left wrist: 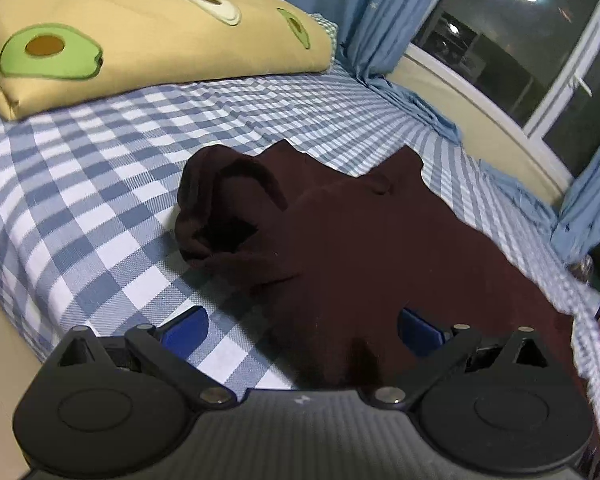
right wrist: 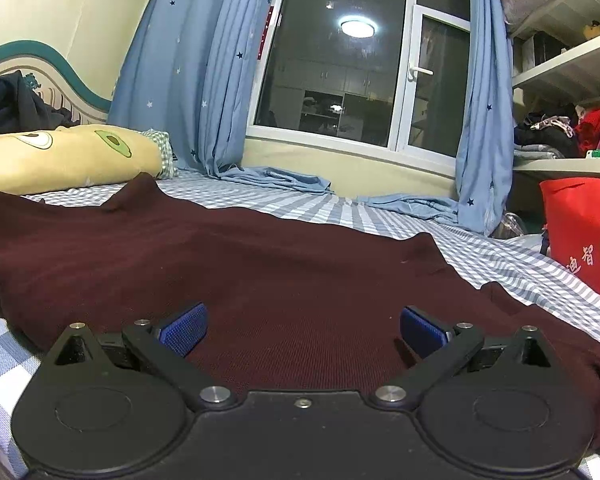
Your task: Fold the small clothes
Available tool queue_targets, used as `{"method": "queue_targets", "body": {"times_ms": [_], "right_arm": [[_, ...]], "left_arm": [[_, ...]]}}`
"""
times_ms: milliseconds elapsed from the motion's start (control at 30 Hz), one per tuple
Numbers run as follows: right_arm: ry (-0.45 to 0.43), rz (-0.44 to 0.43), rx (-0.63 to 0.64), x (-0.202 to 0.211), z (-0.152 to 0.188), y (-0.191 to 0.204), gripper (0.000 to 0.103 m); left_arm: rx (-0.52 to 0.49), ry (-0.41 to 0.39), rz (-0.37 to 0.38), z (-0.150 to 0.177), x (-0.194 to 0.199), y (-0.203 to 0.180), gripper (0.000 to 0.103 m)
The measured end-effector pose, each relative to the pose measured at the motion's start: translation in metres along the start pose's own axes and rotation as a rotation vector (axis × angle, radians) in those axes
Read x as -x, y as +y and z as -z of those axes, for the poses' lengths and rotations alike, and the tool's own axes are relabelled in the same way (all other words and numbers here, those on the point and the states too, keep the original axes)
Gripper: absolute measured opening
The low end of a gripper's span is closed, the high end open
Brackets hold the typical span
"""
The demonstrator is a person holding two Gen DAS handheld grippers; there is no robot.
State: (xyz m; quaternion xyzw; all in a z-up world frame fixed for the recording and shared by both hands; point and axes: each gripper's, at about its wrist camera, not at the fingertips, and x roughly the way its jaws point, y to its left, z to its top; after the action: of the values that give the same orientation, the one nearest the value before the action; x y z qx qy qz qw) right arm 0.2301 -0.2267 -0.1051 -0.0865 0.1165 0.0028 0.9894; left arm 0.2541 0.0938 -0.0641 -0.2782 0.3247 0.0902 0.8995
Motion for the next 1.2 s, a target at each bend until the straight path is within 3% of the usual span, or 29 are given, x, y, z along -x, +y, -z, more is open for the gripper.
{"method": "queue_targets", "body": {"times_ms": [367, 533, 767, 833, 1100, 1200], "right_arm": [[-0.032, 0.009, 0.027, 0.002, 0.003, 0.003, 0.102], [-0.034, 0.005, 0.029, 0.002, 0.004, 0.003, 0.102], [-0.029, -0.001, 0.027, 0.001, 0.002, 0.002, 0.102], [-0.03, 0.0, 0.029, 0.001, 0.002, 0.001, 0.102], [-0.036, 0.001, 0.04, 0.001, 0.002, 0.001, 0.102], [-0.041, 0.002, 0.047, 0.003, 0.004, 0.001, 0.102]], "left_arm": [[0.148, -0.022, -0.037, -0.026, -0.004, 0.02, 0.102], [0.196, -0.086, -0.109, -0.043, 0.001, 0.022, 0.102], [0.319, -0.047, -0.166, -0.049, -0.007, 0.054, 0.102], [0.299, -0.058, -0.146, -0.045, -0.005, 0.06, 0.102], [0.096, -0.102, -0.193, -0.026, 0.01, 0.063, 0.102], [0.077, -0.112, -0.177, -0.024, 0.017, 0.066, 0.102]]}}
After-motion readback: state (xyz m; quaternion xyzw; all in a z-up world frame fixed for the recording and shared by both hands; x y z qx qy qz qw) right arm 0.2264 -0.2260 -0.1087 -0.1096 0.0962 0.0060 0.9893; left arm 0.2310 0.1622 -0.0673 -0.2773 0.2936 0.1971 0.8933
